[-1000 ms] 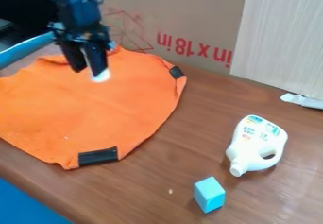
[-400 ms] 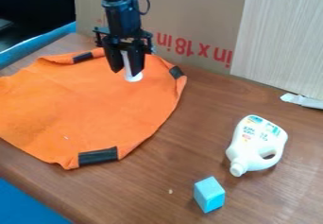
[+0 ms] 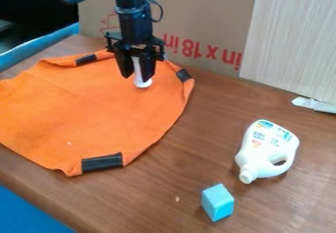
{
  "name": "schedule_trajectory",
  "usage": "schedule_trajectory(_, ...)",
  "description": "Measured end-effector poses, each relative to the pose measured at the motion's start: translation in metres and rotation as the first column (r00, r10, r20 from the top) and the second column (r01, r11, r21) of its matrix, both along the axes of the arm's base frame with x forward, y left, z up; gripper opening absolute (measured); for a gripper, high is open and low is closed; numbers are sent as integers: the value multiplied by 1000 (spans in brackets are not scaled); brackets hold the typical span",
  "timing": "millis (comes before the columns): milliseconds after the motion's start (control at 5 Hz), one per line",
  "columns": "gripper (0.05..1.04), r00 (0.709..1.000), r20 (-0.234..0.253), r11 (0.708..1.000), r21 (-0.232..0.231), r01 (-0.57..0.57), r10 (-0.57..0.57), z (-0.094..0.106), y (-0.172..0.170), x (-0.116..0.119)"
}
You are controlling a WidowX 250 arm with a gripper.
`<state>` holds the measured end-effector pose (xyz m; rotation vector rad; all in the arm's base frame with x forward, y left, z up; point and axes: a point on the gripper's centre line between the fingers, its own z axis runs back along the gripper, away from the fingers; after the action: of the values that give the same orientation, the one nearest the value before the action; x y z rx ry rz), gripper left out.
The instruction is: Pick up the white object and place it on the top right of the napkin
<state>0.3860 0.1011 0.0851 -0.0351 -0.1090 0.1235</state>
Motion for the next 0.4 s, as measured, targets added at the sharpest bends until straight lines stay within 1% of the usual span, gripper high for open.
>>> schedule_trajectory(200,902,1000,-13,1000,-7,17,-17,-5,-2,-4)
schedule_trajectory(400,1005,999,28,999,-28,32,-31,20,-4,-13)
